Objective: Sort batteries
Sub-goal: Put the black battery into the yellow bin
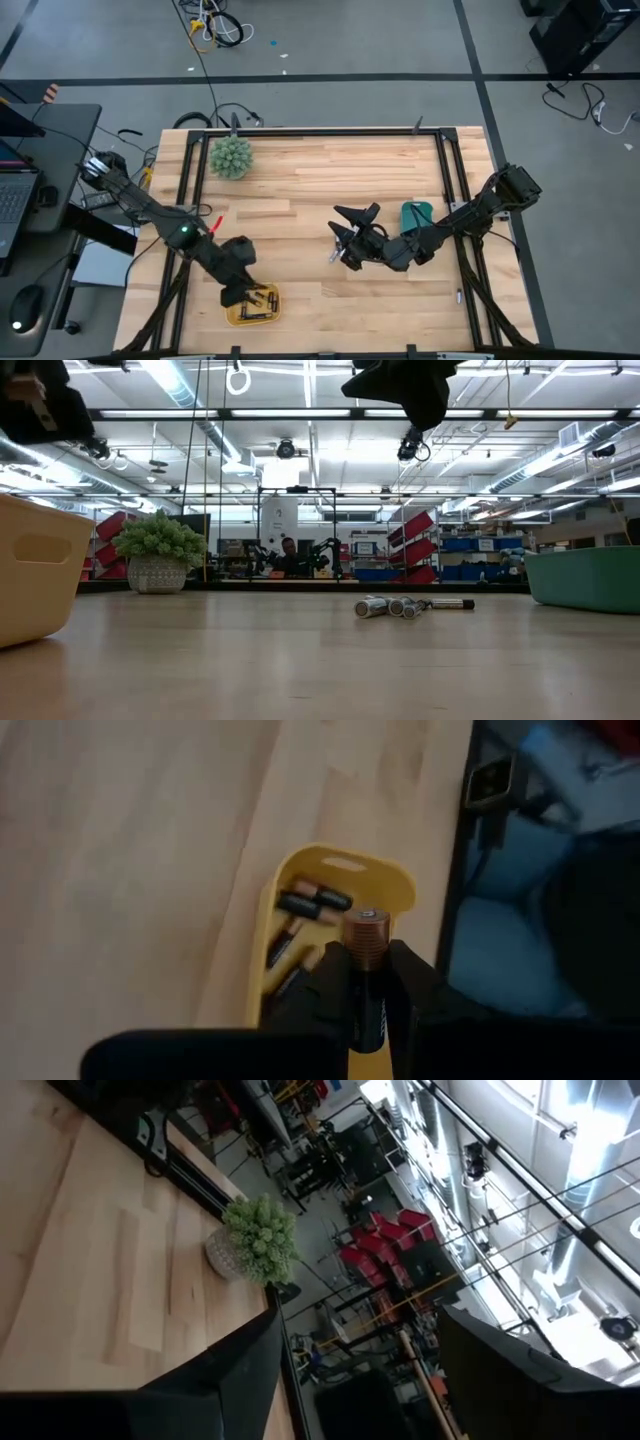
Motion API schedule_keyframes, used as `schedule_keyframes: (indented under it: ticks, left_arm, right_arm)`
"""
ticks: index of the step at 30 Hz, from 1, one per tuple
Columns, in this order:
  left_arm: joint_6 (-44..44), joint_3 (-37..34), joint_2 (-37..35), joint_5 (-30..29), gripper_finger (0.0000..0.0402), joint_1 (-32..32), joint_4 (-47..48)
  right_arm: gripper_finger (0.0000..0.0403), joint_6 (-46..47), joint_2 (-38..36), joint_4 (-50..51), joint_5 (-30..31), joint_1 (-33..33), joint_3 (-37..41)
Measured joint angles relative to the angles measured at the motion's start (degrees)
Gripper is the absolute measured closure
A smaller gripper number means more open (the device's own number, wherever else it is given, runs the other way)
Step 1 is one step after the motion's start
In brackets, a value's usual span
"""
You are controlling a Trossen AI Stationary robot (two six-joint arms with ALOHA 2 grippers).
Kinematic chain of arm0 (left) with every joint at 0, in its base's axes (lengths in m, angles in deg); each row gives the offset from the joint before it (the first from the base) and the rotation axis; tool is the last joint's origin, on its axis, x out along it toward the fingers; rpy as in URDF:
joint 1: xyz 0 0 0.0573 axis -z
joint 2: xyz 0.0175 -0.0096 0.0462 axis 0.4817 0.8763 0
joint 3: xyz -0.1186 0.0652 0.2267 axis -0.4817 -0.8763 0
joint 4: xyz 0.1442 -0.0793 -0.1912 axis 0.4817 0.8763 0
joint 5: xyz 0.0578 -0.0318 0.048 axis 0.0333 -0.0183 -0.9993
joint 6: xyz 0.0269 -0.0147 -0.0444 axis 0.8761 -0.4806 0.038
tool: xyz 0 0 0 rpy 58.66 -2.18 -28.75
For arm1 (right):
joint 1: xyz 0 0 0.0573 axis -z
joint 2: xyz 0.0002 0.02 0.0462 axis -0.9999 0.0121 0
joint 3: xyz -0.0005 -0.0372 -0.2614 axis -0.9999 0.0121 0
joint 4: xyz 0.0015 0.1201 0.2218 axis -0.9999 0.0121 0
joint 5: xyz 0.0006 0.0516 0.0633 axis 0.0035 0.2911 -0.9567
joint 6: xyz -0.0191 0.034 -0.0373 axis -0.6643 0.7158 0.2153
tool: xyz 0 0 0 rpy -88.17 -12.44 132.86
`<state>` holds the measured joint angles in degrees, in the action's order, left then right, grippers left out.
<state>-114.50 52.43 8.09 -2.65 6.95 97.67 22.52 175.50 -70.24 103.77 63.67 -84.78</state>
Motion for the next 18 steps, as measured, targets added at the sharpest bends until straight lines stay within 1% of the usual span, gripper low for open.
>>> schedule_keyframes:
  ticks: [2, 4, 8, 11, 14, 18]
  left_arm:
    - [1.5, 1.4, 0.5, -1.4, 0.0381, 1.1, 2.1]
    - [3.4, 1.6, 1.1, -2.1, 0.0381, 2.2, 1.8]
    - [9.3, 1.6, 4.5, -2.0, 0.0382, 4.2, 0.7]
    - [10.2, 1.6, 7.4, -0.5, 0.0378, 4.6, -0.2]
    - [10.2, 1.6, 9.3, 0.0, 0.0361, 4.6, 0.1]
    - [10.0, 1.6, 10.1, -0.2, 0.0331, 4.5, 0.0]
  right_arm:
    - [0.0155, 0.2, 0.0, 0.0, 0.0, 0.3, 0.0]
    - [0.0156, 0.2, 0.0, 0.0, -0.1, 0.5, 0.0]
    - [0.0158, 0.2, 0.0, 0.0, -0.1, 0.7, 0.0]
    - [0.0157, 0.4, 0.0, 0.0, -0.1, 0.7, 0.0]
    - [0.0157, 0.6, 0.0, 0.0, -0.1, 0.7, 0.0]
    - [0.016, 0.5, 0.0, 0.0, -0.1, 0.8, 0.0]
